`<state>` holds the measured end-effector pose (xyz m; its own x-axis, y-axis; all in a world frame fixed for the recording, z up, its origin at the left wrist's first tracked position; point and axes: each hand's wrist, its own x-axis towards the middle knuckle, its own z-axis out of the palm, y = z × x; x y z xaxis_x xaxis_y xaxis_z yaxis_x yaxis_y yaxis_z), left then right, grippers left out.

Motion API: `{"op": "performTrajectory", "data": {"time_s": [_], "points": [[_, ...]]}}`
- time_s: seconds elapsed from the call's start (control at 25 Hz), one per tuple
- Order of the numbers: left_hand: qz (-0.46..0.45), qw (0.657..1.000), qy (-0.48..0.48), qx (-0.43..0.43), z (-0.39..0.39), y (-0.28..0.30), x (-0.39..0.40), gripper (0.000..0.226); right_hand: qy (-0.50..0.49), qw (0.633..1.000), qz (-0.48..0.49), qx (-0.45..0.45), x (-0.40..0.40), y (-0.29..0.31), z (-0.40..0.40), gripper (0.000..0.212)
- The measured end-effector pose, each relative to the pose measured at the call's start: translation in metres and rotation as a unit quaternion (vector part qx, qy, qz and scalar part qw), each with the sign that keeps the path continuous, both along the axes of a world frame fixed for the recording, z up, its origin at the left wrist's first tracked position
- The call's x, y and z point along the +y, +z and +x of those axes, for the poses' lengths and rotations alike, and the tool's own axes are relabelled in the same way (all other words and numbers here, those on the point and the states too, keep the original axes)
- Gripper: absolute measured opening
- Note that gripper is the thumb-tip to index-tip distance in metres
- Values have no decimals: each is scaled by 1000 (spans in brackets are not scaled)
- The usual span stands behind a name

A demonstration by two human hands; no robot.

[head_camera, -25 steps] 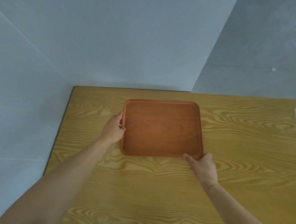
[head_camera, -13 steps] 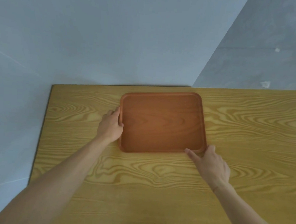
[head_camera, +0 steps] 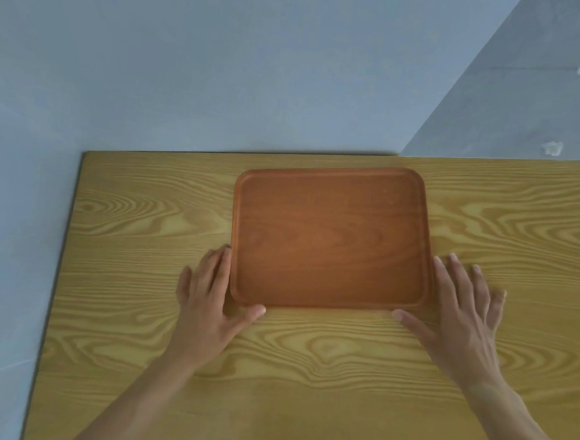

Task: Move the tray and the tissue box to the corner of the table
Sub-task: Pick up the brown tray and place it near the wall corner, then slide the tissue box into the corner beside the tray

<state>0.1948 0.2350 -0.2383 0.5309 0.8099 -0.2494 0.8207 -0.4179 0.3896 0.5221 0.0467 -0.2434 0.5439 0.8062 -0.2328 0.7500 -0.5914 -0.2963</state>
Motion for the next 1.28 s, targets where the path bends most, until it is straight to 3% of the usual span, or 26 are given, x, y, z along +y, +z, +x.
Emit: {"op": "performTrajectory", "data": {"time_s": [0.16,0.36,0.84,1.04,1.28], "points": [[45,996,-58,45,-15,-9,-5,106,7,1000,-2,-5,0,-5,2,105],[81,994,-55,38,-14,-19,2,93,-3,1000,7,-27,1,-9,-1,105],[122,985,-91,78,-7,-30,34,90,-13,999,17,-35,25,-12,7,104],[125,984,-98,79,-9,-35,35,89,-5,999,11,-51,24,-17,7,103],[66,993,-71,62,-2,-17,37,95,-3,999,14,-37,26,-15,10,103]]}}
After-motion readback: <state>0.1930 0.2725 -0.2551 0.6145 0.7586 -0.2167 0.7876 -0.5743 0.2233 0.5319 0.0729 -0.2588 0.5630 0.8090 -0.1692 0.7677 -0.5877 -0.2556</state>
